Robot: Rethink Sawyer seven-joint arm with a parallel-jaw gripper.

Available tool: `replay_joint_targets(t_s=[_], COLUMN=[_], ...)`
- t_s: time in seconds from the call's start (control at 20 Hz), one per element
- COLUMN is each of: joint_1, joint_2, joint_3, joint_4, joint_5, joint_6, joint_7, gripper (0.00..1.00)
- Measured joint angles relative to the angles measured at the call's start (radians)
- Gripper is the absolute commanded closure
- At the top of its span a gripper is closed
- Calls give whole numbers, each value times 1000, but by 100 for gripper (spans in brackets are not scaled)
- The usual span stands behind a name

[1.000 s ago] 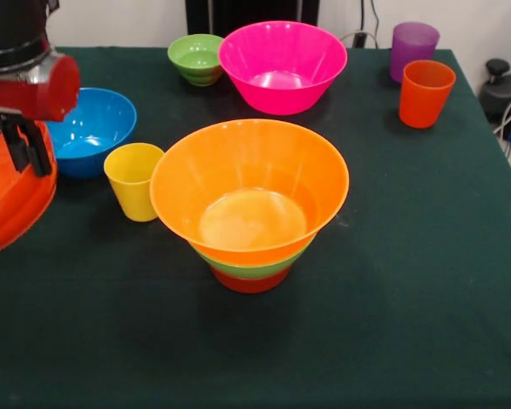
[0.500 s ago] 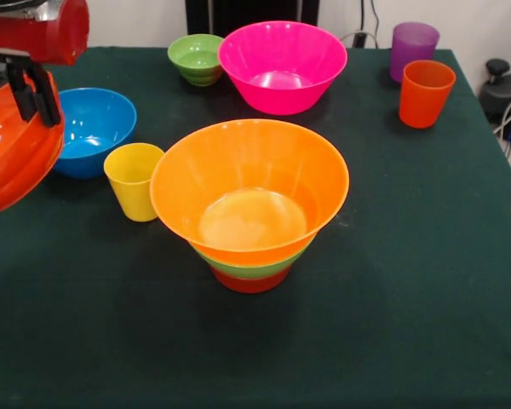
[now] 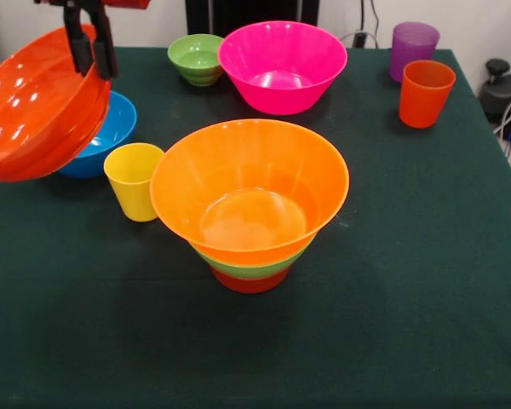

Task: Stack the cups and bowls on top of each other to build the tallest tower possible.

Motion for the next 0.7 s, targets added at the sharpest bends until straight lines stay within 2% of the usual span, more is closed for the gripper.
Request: replay_joint_targets(t_s=[0.45, 0.7], joint_1=[94, 138], joint_2=[-80, -101], joint_3=[-46, -71], joint_4=[-3, -4], joint_5=[18, 34], joint_6=[75, 79], joint_7=[0, 9], gripper=[100, 100])
